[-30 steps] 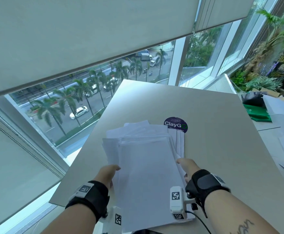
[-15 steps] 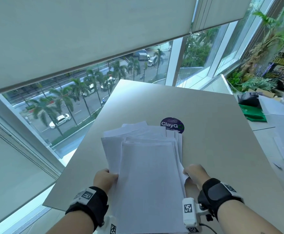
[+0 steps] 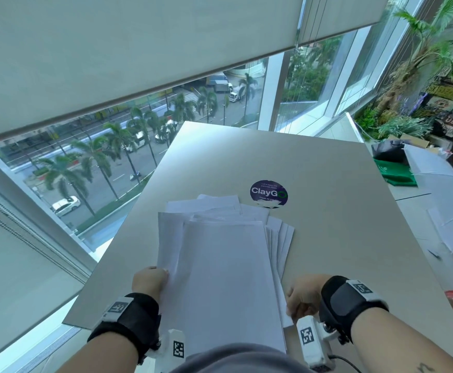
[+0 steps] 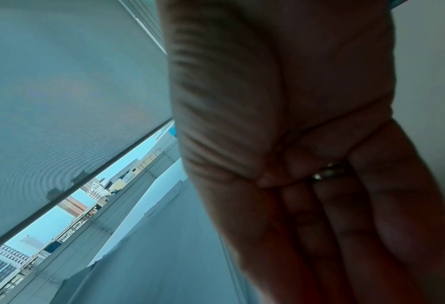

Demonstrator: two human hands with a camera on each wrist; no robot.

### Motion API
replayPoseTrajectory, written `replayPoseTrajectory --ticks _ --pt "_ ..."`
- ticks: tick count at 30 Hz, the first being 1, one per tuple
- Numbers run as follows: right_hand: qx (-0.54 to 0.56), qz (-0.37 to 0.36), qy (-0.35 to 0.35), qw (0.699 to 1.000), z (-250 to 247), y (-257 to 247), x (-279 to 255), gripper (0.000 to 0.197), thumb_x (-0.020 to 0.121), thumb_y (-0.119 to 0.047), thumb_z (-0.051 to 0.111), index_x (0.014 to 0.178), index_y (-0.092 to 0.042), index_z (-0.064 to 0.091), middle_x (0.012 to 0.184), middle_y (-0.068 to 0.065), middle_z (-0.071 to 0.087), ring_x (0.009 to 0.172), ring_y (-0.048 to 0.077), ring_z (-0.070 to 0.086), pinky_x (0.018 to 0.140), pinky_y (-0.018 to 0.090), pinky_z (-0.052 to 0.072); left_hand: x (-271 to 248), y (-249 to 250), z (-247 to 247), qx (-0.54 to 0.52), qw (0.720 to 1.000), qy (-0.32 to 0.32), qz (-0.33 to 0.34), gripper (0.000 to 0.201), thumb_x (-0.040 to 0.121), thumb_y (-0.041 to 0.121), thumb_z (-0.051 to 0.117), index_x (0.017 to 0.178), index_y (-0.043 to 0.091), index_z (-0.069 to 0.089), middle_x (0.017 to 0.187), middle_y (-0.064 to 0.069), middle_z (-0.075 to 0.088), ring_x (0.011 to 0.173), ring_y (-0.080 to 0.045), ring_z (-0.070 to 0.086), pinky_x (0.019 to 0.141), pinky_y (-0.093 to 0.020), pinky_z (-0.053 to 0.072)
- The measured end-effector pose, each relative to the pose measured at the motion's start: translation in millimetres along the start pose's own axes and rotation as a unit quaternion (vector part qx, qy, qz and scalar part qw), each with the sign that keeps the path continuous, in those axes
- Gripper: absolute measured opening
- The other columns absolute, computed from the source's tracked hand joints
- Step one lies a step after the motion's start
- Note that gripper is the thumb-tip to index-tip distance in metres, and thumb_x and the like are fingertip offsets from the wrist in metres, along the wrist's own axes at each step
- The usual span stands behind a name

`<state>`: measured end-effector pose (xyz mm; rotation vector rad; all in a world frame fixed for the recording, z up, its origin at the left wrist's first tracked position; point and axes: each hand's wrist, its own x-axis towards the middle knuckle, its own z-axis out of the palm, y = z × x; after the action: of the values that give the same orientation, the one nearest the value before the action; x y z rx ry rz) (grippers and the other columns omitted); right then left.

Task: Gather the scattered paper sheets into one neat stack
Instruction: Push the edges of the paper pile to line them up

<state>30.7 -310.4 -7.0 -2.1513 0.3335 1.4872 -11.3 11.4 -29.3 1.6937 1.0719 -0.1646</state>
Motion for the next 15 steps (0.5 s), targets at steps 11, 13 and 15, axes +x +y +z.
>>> replayPoseTrajectory --ticks 11,13,15 --pt "0.402 -0.017 0.126 0.907 -31 -35 11 0.013 0.089 -0.016 0.053 0.088 -0.005 0.046 0.073 0.01 0.041 0.06 0.022 0.041 0.064 0.033 0.043 3 34 5 0.12 0.991 -0.05 0.022 0.03 0.076 0.018 0.062 0.099 -0.002 0.06 0.104 -0.018 0.058 0.107 -0.038 0.056 0.087 -0.038 0.043" --pt "0.413 -0.022 0.106 0.904 -25 -42 11 0.021 0.084 -0.015 0.057 0.1 -0.002 0.051 0.085 0.014 0.052 0.066 0.026 0.05 0.066 0.036 0.049 8 40 4 0.129 0.988 -0.08 0.021 0.038 0.083 0.011 0.06 0.116 -0.005 0.054 0.109 -0.019 0.057 0.107 -0.038 0.056 0.089 -0.04 0.045" --pt "0.392 -0.03 0.116 0.912 -21 -46 16 0.035 0.073 -0.015 0.062 0.105 -0.006 0.052 0.084 0.013 0.054 0.068 0.027 0.054 0.073 0.036 0.052 10 42 3 0.113 0.986 -0.119 0.017 0.04 0.085 0.006 0.056 0.124 0.003 0.049 0.102 -0.017 0.058 0.09 -0.035 0.06 0.077 -0.037 0.052"
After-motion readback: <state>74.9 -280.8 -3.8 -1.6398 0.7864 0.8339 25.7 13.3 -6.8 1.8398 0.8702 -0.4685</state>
